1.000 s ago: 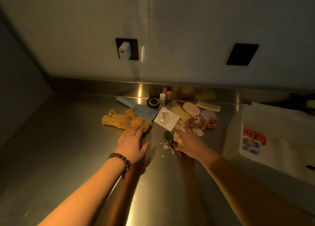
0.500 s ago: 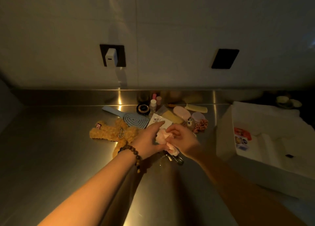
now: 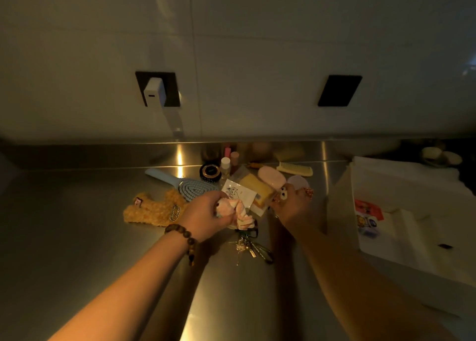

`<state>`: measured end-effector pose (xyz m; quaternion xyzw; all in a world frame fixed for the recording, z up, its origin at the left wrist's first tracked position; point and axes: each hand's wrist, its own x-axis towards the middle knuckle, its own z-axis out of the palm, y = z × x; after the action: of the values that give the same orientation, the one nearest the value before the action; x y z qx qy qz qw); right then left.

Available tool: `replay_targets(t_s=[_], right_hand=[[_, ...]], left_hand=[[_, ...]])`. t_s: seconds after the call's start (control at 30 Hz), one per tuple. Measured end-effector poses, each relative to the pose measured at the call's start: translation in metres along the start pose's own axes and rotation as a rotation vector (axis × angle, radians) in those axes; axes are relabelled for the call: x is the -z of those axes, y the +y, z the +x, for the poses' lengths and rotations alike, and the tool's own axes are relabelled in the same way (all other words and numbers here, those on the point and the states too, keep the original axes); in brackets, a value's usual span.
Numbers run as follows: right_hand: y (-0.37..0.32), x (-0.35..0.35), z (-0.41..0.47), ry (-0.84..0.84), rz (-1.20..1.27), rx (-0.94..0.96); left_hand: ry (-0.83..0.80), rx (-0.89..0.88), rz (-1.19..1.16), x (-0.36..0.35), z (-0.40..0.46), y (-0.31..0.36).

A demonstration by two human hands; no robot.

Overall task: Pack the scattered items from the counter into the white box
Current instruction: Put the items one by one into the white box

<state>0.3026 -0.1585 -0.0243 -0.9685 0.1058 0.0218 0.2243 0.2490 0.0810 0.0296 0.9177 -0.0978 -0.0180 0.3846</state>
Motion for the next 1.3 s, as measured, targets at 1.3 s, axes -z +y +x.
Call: replay_targets(t_s=[1.3], right_hand=[[-0.030,0.069,0.026,-0.001,0.338,0.099]], left_hand=[[0.015,-0.127,0.009,0.025,0.016,0.030]])
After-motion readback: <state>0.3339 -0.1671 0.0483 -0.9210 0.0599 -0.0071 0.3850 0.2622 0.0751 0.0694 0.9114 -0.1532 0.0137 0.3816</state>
